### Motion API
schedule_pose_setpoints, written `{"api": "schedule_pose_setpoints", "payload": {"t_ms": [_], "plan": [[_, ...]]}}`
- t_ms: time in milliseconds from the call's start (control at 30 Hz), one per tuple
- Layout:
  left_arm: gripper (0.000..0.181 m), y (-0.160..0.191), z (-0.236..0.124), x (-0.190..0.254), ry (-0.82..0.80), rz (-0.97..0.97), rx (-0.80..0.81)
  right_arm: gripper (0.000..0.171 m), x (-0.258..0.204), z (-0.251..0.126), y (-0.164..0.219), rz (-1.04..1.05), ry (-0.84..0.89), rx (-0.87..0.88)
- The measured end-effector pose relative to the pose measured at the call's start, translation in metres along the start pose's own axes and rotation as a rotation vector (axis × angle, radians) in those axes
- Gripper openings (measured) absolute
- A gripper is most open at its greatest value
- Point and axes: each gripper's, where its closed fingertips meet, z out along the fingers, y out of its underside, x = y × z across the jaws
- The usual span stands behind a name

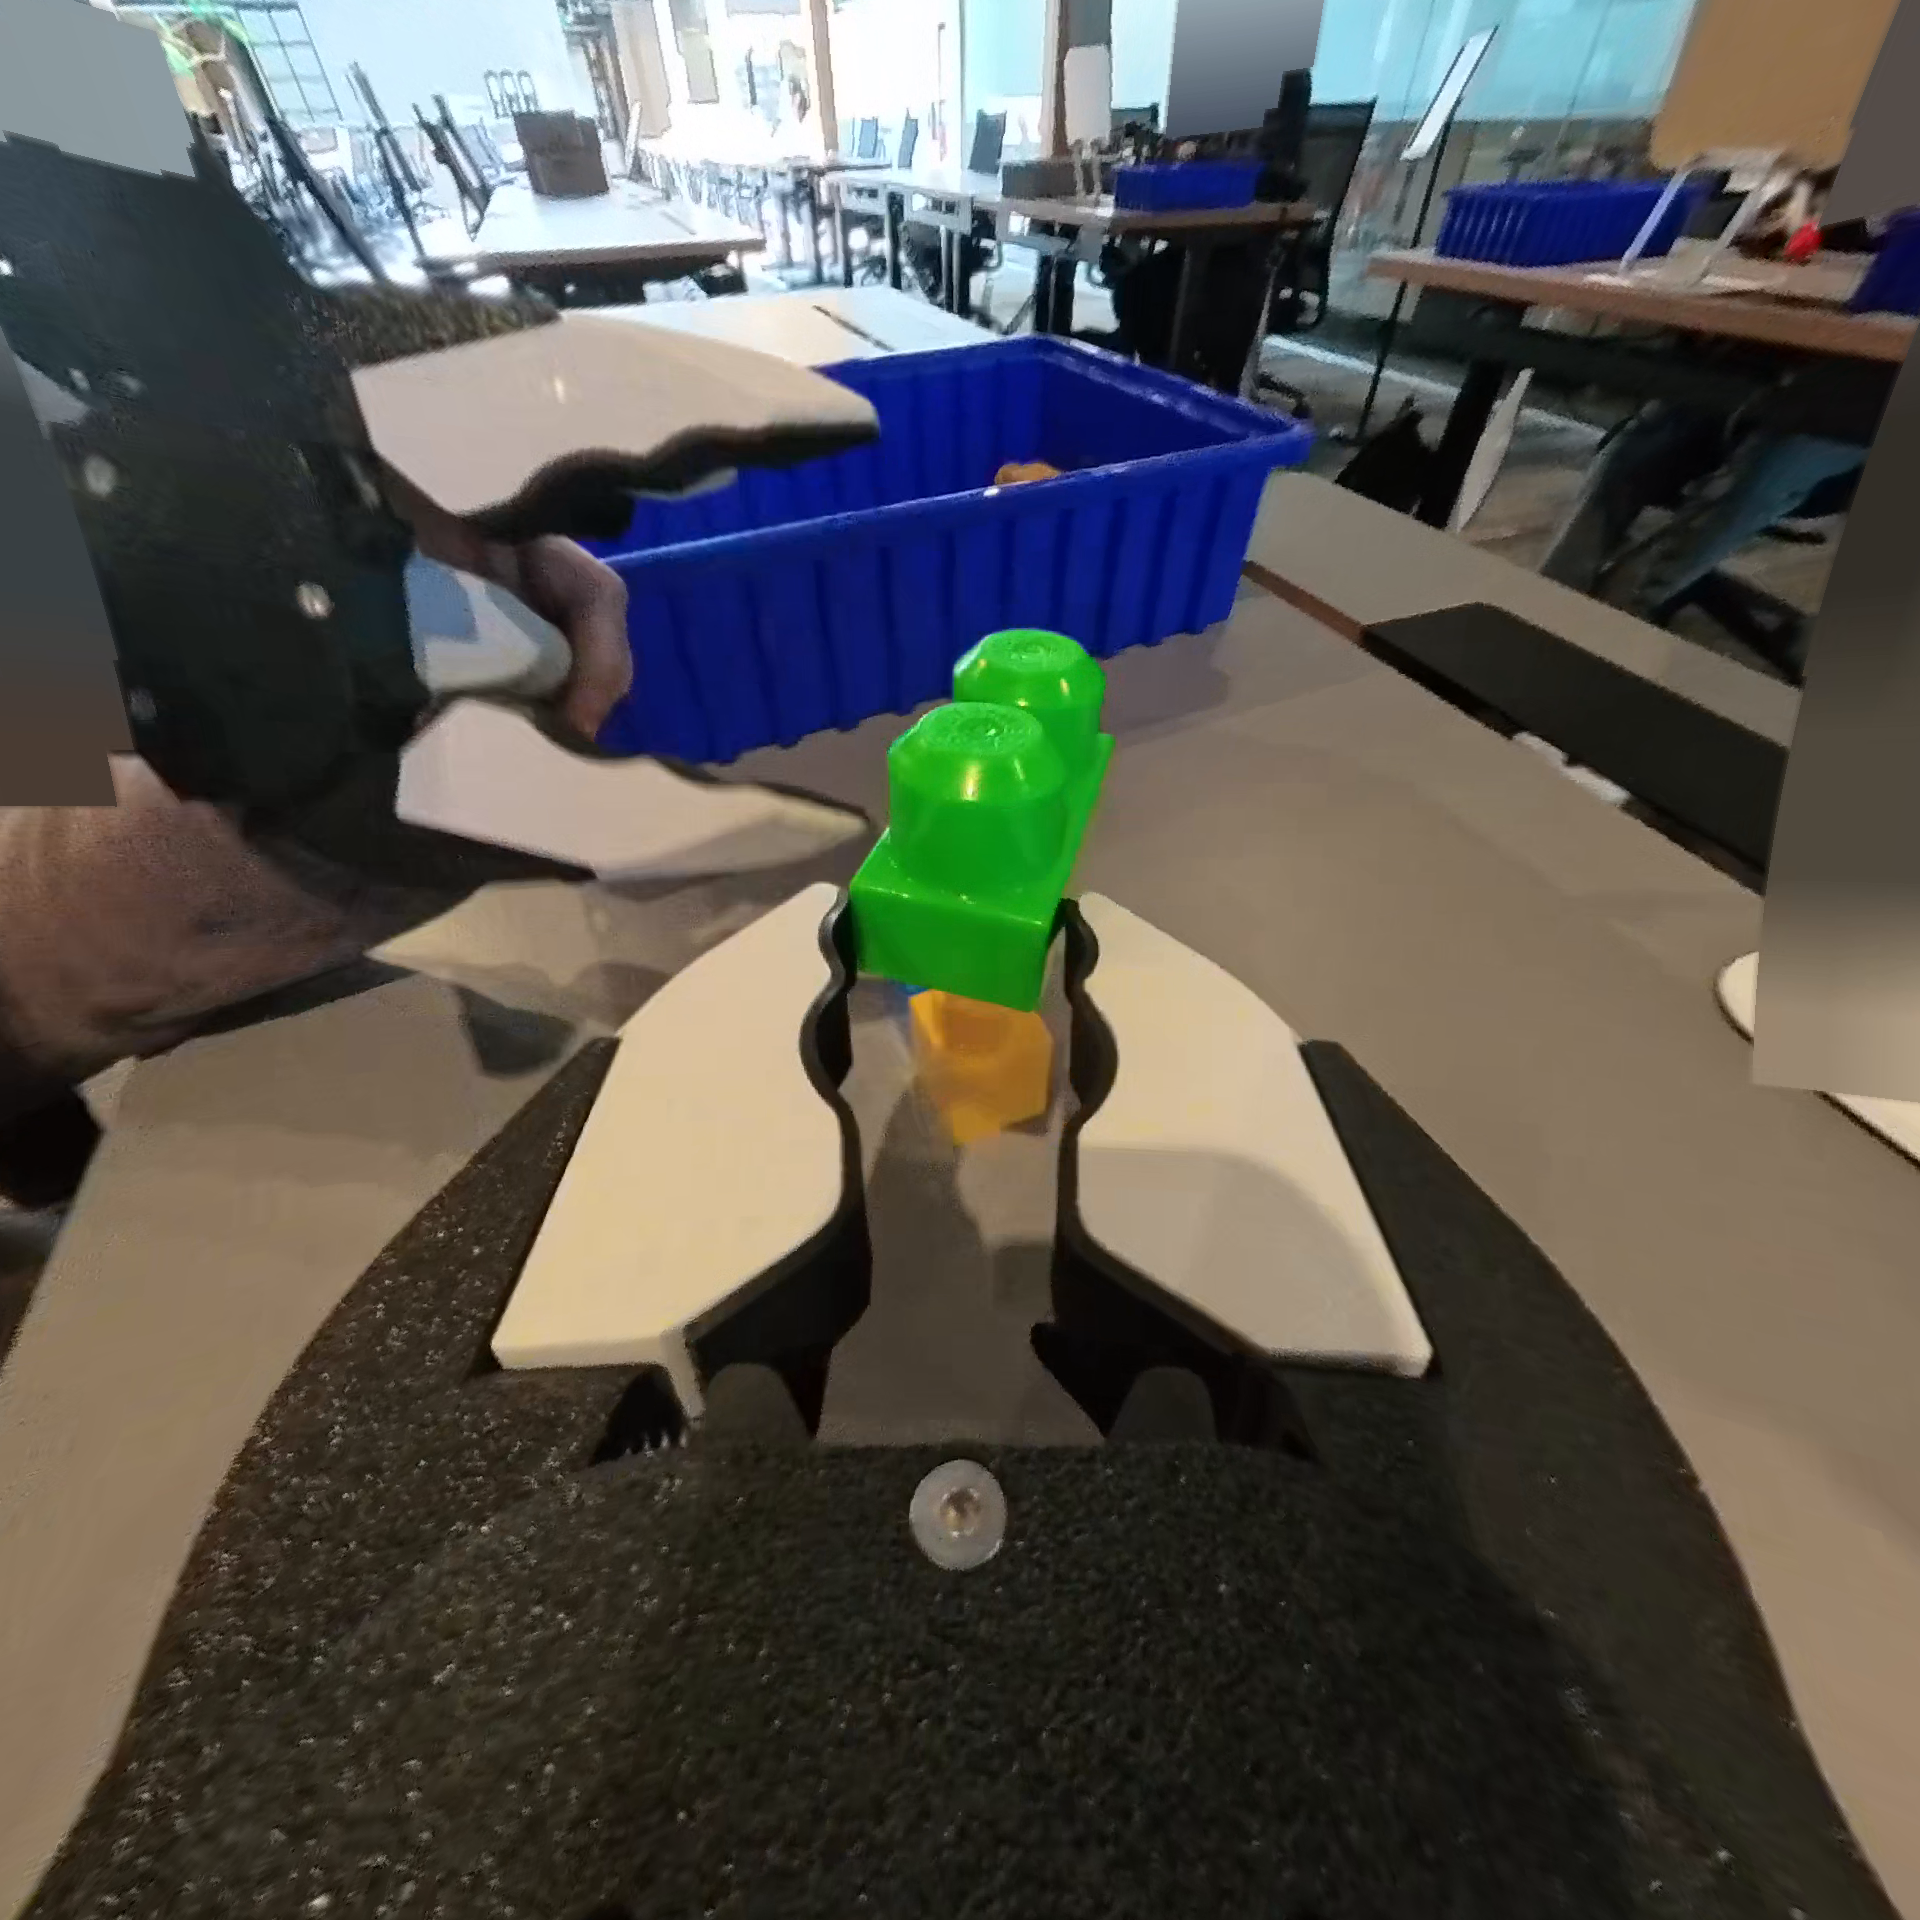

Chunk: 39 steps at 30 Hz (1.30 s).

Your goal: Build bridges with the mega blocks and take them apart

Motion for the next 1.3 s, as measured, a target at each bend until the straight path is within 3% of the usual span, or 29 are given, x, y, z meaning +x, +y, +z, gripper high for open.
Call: {"api": "schedule_pose_setpoints", "payload": {"t_ms": [167, 433, 633, 767, 1000, 1300], "plan": [[0.057, 0.025, -0.006, -0.015, 0.089, -0.168, 0.017, 0.038, 0.005, -0.004, 0.004, -0.085, -0.005, 0.044], [0.062, 0.033, -0.012, -0.012, 0.329, -0.455, 0.102, 0.038, -0.006, 0.006, 0.014, -0.183, -0.11, 0.006], [0.034, 0.024, -0.021, -0.032, 0.365, -0.625, 0.262, 0.038, -0.004, 0.014, 0.011, -0.225, -0.213, -0.025], [0.048, 0.024, -0.02, -0.031, 0.448, -0.726, 0.257, 0.038, -0.008, 0.02, 0.007, -0.241, -0.338, -0.034], [0.039, 0.02, -0.023, -0.027, 0.519, -0.838, 0.316, 0.038, -0.017, 0.032, 0.011, -0.246, -0.482, -0.067], [0.045, 0.027, -0.021, -0.001, 0.636, -0.852, 0.281, 0.038, -0.022, 0.041, 0.02, -0.27, -0.532, -0.088]]}}
